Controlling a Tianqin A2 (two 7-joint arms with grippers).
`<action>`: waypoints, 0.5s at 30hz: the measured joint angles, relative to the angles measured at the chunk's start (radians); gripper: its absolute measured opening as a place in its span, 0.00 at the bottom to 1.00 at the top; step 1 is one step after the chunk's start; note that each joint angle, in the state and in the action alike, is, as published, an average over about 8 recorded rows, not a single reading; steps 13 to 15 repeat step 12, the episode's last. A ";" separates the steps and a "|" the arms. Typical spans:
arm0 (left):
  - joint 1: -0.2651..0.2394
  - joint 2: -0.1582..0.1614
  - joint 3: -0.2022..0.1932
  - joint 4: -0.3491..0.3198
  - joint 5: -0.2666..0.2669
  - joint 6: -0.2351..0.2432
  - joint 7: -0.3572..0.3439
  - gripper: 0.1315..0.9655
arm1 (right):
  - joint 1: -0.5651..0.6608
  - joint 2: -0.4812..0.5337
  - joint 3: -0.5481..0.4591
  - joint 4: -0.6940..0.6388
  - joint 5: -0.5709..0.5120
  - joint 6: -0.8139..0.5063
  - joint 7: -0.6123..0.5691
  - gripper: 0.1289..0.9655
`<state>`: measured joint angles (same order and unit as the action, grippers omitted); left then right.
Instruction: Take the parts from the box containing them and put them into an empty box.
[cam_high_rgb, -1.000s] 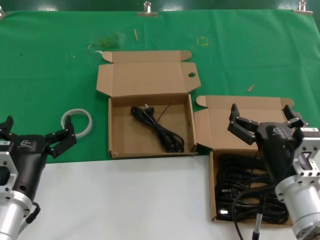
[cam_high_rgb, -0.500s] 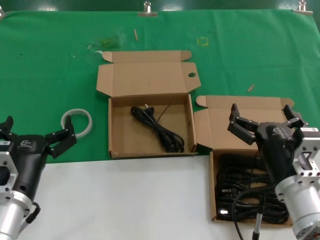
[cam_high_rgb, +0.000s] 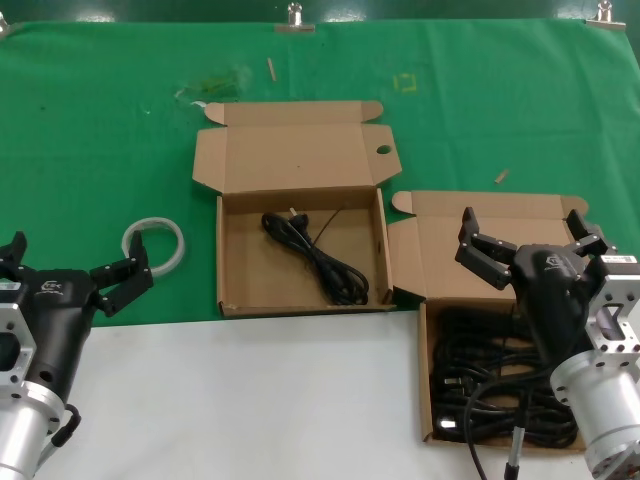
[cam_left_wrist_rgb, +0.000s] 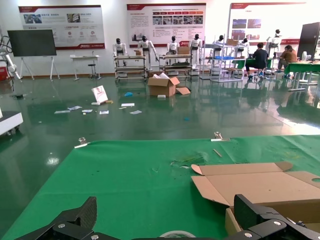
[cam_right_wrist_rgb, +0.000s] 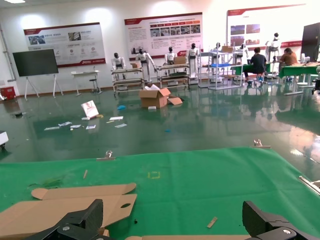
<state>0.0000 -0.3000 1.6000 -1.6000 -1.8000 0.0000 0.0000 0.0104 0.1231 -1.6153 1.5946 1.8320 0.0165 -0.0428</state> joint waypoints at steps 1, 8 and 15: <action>0.000 0.000 0.000 0.000 0.000 0.000 0.000 1.00 | 0.000 0.000 0.000 0.000 0.000 0.000 0.000 1.00; 0.000 0.000 0.000 0.000 0.000 0.000 0.000 1.00 | 0.000 0.000 0.000 0.000 0.000 0.000 0.000 1.00; 0.000 0.000 0.000 0.000 0.000 0.000 0.000 1.00 | 0.000 0.000 0.000 0.000 0.000 0.000 0.000 1.00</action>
